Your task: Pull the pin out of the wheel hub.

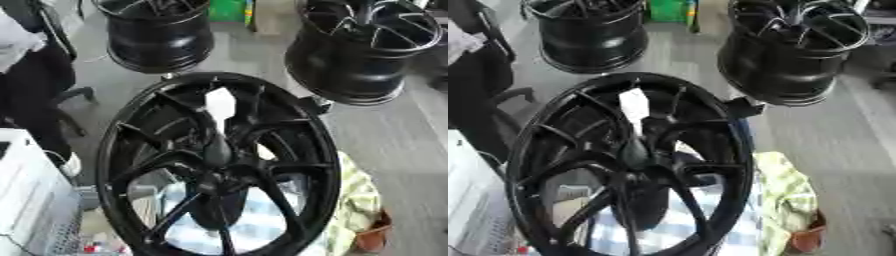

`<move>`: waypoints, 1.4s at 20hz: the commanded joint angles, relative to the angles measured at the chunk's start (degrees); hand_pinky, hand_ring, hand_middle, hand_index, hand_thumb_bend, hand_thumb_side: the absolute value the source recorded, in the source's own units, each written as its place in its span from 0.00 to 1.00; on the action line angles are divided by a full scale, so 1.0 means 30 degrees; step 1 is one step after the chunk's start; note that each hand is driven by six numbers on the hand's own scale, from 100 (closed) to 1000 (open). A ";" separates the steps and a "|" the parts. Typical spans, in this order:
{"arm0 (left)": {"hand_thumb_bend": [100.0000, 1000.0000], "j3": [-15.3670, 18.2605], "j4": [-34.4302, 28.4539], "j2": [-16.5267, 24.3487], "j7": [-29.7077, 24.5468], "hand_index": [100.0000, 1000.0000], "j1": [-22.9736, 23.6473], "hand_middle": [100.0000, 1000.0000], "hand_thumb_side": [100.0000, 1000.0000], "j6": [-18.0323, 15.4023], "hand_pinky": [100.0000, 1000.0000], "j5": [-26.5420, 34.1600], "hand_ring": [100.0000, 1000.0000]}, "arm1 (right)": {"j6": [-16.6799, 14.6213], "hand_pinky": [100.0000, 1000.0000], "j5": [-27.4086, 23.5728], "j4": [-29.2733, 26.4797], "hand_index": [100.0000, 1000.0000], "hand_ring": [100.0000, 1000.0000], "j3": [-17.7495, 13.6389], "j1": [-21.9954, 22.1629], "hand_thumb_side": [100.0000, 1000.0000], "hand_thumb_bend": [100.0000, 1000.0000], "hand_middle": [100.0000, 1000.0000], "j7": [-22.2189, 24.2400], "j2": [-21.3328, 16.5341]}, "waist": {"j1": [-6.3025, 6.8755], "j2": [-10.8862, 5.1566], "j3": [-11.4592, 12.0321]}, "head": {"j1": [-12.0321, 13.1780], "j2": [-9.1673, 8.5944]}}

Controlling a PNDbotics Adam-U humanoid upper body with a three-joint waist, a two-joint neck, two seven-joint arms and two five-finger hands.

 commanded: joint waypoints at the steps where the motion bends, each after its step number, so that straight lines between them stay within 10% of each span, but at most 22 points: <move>1: 0.19 0.0170 -0.0200 0.0392 -0.0011 0.78 -0.0151 0.48 0.37 -0.0029 0.68 -0.0146 0.58 | -0.0008 0.75 0.0105 -0.0344 0.70 0.57 -0.0114 -0.0275 0.20 0.30 0.55 0.0061 -0.0482 | 0.0080 -0.0158 -0.0032 | -0.0061 0.0104; 10: 0.19 -0.0149 -0.0200 0.1862 -0.1633 0.82 -0.0892 0.54 0.35 -0.0339 0.71 -0.1248 0.64 | 0.0067 0.75 0.0074 -0.0344 0.70 0.57 -0.0095 -0.0281 0.20 0.31 0.55 0.0056 -0.0594 | 0.0182 -0.0070 -0.0147 | -0.0185 0.0104; 20: 0.24 -0.1625 -0.0200 0.7211 -0.7444 0.82 -0.5016 0.63 0.28 -0.2120 0.77 -0.3313 0.72 | 0.0180 0.75 -0.0035 -0.0344 0.70 0.57 0.0016 -0.0462 0.20 0.31 0.55 0.0123 -0.0876 | 0.0331 0.0376 -0.0444 | -0.0242 -0.0389; 28: 0.27 -0.3831 -0.0200 0.8558 -1.2990 0.82 -0.8585 0.69 0.29 -0.2804 0.81 -0.4782 0.76 | 0.0273 0.75 -0.0191 -0.0344 0.70 0.57 0.0111 -0.0836 0.21 0.31 0.55 0.0163 -0.1051 | 0.0230 0.0980 -0.0670 | 0.0043 -0.0950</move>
